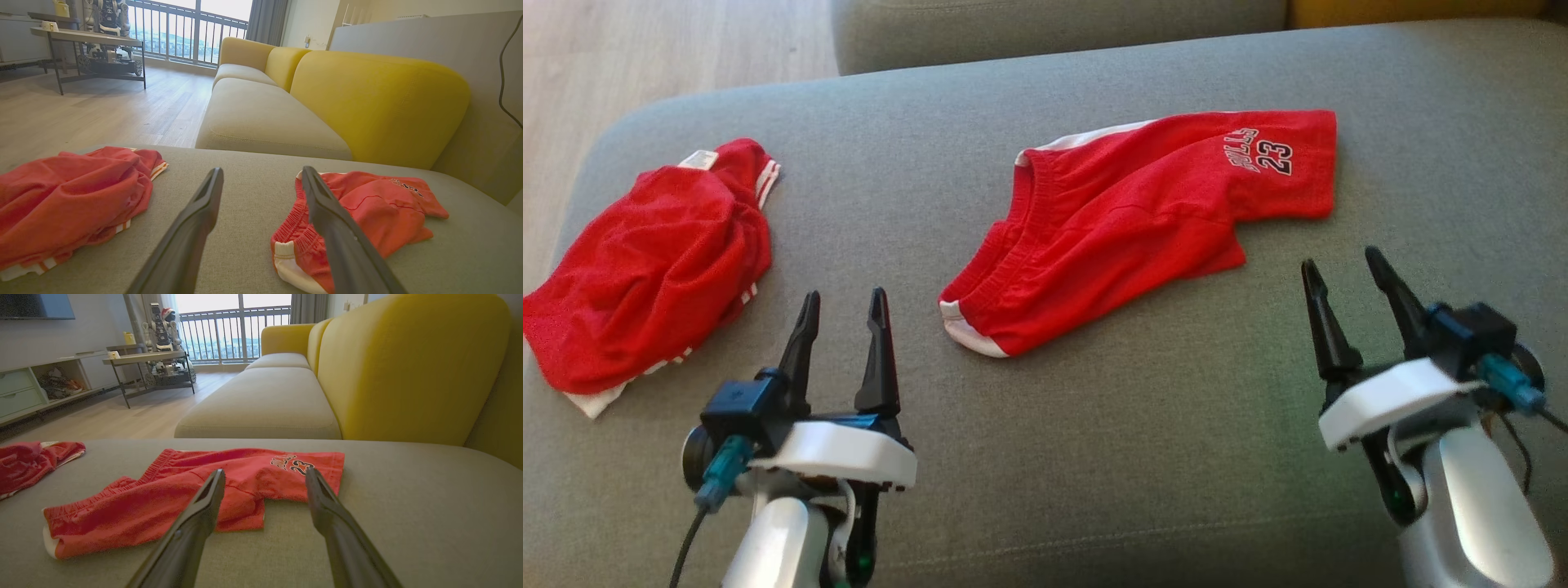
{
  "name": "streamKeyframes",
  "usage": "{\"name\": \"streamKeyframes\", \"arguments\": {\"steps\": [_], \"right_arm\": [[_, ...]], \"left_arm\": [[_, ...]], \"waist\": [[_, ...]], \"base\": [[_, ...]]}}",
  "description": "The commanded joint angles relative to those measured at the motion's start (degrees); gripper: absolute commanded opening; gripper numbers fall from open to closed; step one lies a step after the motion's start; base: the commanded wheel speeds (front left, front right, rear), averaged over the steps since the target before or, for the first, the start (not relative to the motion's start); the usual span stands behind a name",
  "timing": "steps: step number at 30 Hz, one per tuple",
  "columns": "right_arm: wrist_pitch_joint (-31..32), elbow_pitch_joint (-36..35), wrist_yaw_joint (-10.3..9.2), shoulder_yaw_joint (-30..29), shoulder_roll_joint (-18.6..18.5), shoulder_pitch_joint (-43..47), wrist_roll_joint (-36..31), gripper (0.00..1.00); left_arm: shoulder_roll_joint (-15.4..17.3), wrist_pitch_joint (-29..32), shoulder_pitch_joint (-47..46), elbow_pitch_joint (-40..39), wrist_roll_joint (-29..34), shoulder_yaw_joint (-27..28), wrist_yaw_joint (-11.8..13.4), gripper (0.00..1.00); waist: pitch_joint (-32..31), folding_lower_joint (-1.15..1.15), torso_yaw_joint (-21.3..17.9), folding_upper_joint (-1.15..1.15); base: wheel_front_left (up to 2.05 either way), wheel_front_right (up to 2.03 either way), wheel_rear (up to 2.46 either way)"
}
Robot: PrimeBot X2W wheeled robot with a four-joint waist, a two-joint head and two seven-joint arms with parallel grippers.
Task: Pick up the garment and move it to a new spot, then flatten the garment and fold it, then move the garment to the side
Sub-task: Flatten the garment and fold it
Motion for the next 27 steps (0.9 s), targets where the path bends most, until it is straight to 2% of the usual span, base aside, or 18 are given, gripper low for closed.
{"name": "streamKeyframes", "arguments": {"steps": [1, 6, 13, 27], "right_arm": [[0.5, -3.0, -0.02, 1.0, 0.6, 0.0, 0.3, 1.0], [1.7, -3.2, -0.02, 1.4, 0.7, 1.5, 4.4, 1.0], [5.6, 1.6, -0.02, 0.2, 0.7, -1.9, 6.8, 1.0], [6.4, 22.3, -0.02, -6.9, 0.7, -15.4, 7.7, 1.0]], "left_arm": [[0.2, -0.3, -1.2, -1.9, 0.5, 2.2, 0.4, 1.0], [0.2, -0.3, -1.0, -1.5, 0.5, 1.9, -0.2, 1.0], [0.2, -0.3, -2.5, -1.2, 0.9, 0.9, -0.5, 1.0], [0.2, -0.3, -6.0, -0.2, 1.4, -0.3, -1.2, 1.0]], "waist": [[0.3, 0.0, -0.5, 0.0], [0.9, 0.0, -0.3, 0.0], [3.1, 0.0, 2.3, 0.0], [9.0, 0.0, 8.5, 0.0]], "base": [[0.0, 0.0, 0.0], [0.0, 0.0, 0.0], [0.0, 0.0, 0.0], [0.0, 0.0, 0.0]]}}
